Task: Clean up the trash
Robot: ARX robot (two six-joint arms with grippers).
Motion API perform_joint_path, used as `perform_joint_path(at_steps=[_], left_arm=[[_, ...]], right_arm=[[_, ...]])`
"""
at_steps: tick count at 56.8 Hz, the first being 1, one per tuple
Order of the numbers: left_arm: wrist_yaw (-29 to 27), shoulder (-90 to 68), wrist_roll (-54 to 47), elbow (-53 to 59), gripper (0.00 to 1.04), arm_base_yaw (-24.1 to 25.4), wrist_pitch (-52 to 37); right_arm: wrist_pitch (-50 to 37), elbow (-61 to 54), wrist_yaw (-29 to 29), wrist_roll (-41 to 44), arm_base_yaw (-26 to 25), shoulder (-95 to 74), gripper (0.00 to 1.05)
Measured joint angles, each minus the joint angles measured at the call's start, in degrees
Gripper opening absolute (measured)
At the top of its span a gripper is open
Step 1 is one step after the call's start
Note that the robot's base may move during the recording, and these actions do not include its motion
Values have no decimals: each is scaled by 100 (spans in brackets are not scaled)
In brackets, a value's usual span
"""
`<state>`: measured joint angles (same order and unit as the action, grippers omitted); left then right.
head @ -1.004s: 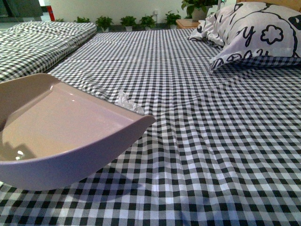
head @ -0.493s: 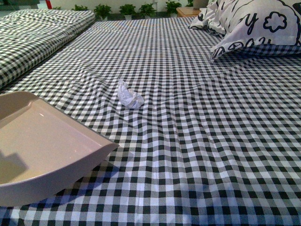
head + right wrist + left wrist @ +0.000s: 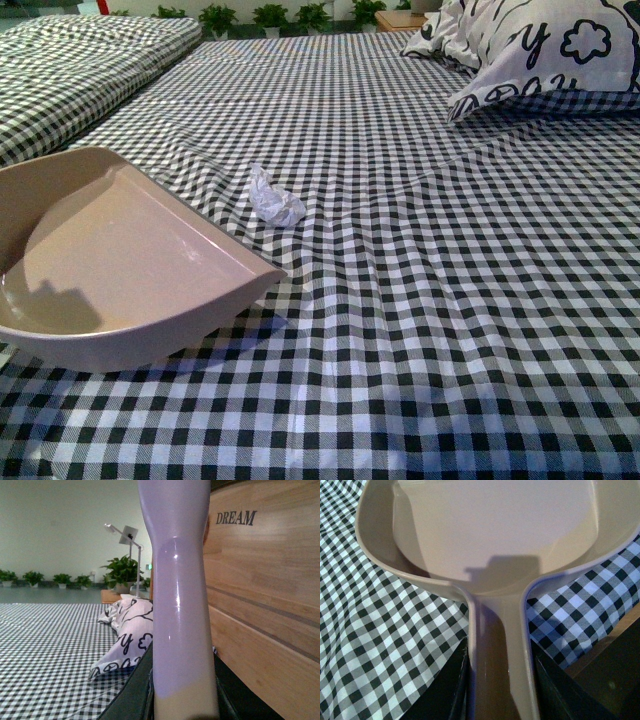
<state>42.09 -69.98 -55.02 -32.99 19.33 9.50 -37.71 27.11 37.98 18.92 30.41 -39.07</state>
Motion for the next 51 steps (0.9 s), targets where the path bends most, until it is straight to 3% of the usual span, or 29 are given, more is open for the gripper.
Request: perform_joint_path(at_steps=[23, 51], left_arm=[[-190, -507, 251, -9, 29, -284, -507], [-286, -697, 321, -131, 29, -323, -120]], right_arm=[[0, 0, 0, 0, 0, 0, 20], [0, 0, 0, 0, 0, 0, 20]])
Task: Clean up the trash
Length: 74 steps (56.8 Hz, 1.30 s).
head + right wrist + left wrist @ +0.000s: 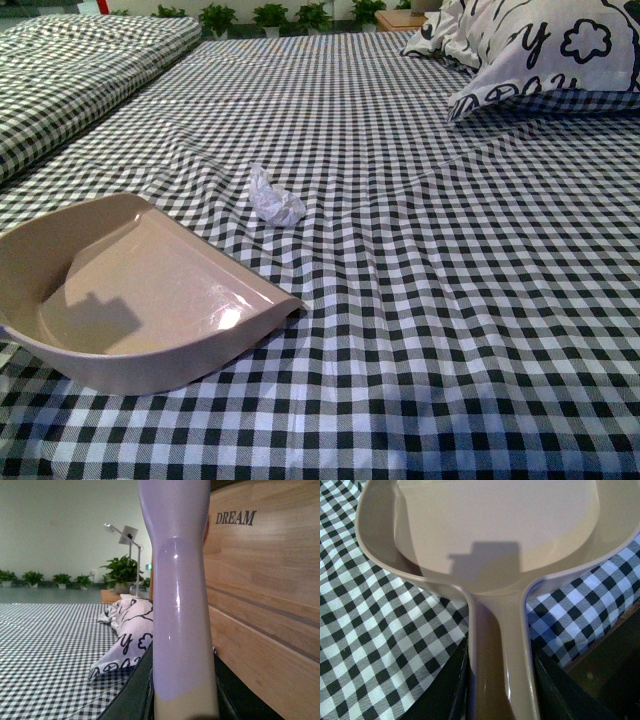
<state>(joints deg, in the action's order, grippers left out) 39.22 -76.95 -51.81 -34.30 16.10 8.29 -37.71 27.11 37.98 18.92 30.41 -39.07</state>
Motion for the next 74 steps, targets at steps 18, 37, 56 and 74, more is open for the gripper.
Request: perform_joint_path(at_steps=[18, 37, 56, 74], left_arm=[[-2, 0, 0, -4, 29, 0, 0], [-7, 0, 0, -9, 29, 2, 2], [-4, 0, 0, -11, 29, 2, 2], [-4, 0, 0, -11, 29, 0, 2]], right_arm=[[3753, 1419, -77, -1051, -275, -621, 20], [3595, 2846, -2017, -1132, -791, -3547, 19], [4828, 5086, -2728, -1058, -649, -6461, 19], [5082, 5657, -2706, -1217, -170, -7591, 19]])
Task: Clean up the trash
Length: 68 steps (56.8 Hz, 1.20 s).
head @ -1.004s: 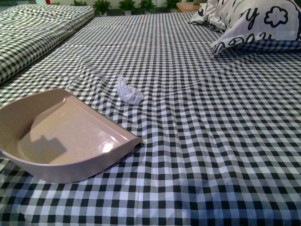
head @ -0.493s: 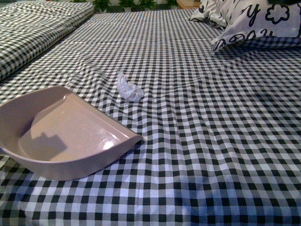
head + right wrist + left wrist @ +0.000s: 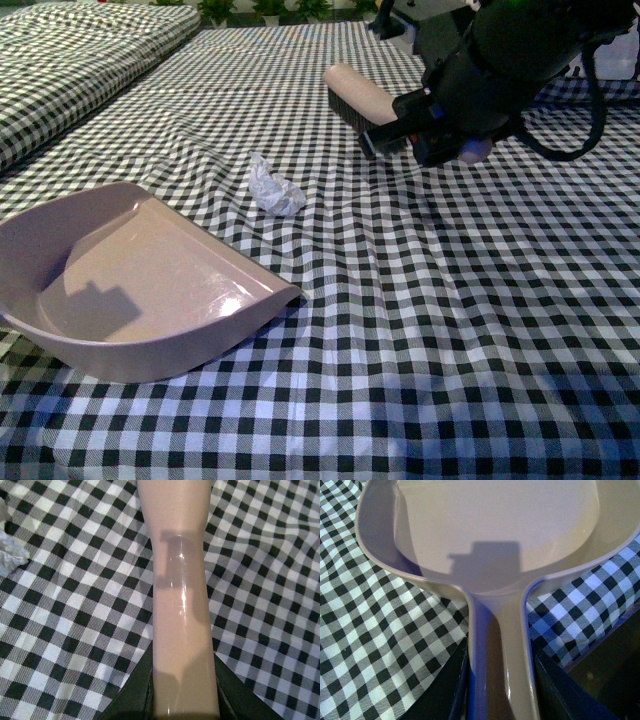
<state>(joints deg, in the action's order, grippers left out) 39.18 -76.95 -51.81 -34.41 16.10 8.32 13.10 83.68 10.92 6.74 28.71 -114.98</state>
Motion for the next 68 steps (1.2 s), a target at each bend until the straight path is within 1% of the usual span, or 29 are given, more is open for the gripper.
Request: perform_joint_path(at_steps=[17, 22, 27, 30, 31, 33, 34, 37, 38, 40, 41, 44, 46, 48, 49, 51, 53, 61, 68], left_arm=[[0, 0, 0, 0, 29, 0, 2], [0, 0, 0, 0, 29, 0, 2], [0, 0, 0, 0, 29, 2, 0], [0, 0, 0, 0, 29, 2, 2], [0, 0, 0, 0, 29, 2, 0], [0, 0, 0, 0, 29, 2, 0], [0, 0, 0, 0, 29, 2, 2], [0, 0, 0, 0, 29, 0, 2], [0, 0, 0, 0, 29, 2, 2], [0, 0, 0, 0, 29, 2, 2], [0, 0, 0, 0, 29, 2, 2], [-2, 0, 0, 0, 29, 2, 2], [0, 0, 0, 0, 29, 2, 2], [0, 0, 0, 0, 29, 2, 2], [0, 0, 0, 0, 29, 2, 2], [0, 0, 0, 0, 29, 2, 2], [-4, 0, 0, 0, 29, 2, 2], [0, 0, 0, 0, 29, -2, 2], [0, 0, 0, 0, 29, -2, 2]], right_arm=[[-4, -74, -33, 59, 125, -275, 19], [9, -151, -221, 87, 173, -275, 19], [92, -245, -560, 111, 201, -260, 19], [173, -363, -935, 188, 212, -197, 19], [205, -466, -1250, 249, 219, -131, 19], [203, -549, -1473, 306, 219, -70, 19], [210, -647, -1786, 372, 216, 20, 19], [310, -785, -2352, 483, 208, 197, 19], [387, -846, -2691, 542, 197, 313, 19], [448, -881, -2927, 586, 175, 398, 19], [529, -916, -3211, 636, 153, 514, 19], [699, -955, -3759, 739, 92, 767, 19], [765, -970, -3963, 778, 48, 874, 19], [868, -984, -4295, 833, -66, 1075, 19], [879, -988, -4354, 855, -101, 1119, 19], [881, -1005, -4387, 909, -203, 1220, 19], [859, -1005, -4288, 942, -306, 1290, 19], [592, -1163, -3539, 973, -708, 1340, 19], [378, -1333, -3270, 907, -807, 1335, 19]])
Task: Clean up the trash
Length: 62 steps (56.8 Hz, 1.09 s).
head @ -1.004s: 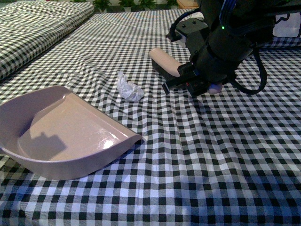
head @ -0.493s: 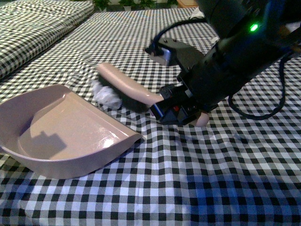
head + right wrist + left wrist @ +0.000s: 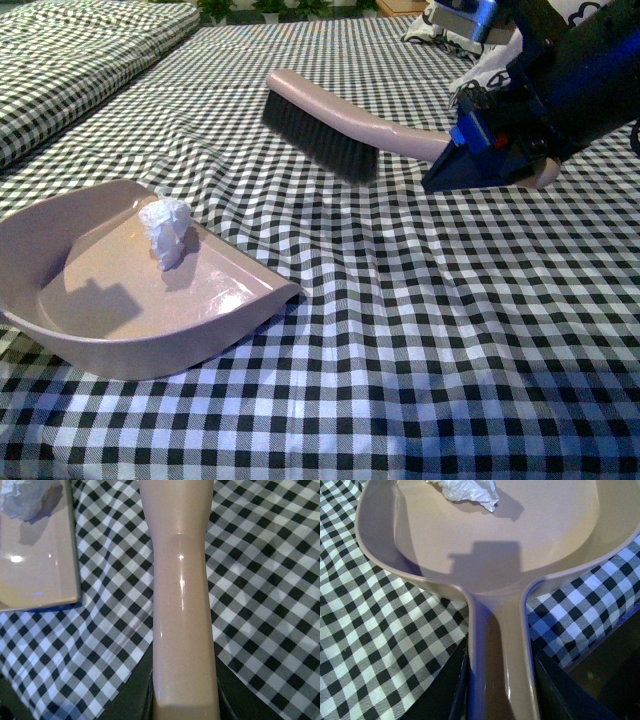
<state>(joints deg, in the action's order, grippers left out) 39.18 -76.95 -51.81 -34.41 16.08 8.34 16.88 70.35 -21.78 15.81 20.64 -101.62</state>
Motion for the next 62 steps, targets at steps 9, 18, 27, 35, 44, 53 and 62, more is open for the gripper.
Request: perform_joint_path(at_steps=[9, 18, 27, 35, 44, 53, 62], left_arm=[[-2, 0, 0, 0, 29, 0, 0], [-295, 44, 450, 284, 29, -31, -1093], [-651, 116, 1432, 490, 29, -33, -2914], [-885, 166, 1821, 573, 29, -33, -3722], [-1300, 251, 2164, 597, 29, -26, -4419], [-1950, 901, 2820, 487, 29, -79, -4564], [-2739, 2124, 3519, 243, 29, -522, -3807]], right_arm=[[-426, -105, 205, -262, -22, 66, 19], [-793, -289, 273, -597, -142, 352, 19], [-1034, -682, 199, -739, -348, 979, 19], [-1106, -994, 72, -743, -461, 1427, 19], [-1137, -1189, 39, -772, -627, 1832, 19], [-1281, -1141, 184, -1434, -1088, 2358, 19], [-1202, -868, -55, -2356, -1672, 3038, 19]])
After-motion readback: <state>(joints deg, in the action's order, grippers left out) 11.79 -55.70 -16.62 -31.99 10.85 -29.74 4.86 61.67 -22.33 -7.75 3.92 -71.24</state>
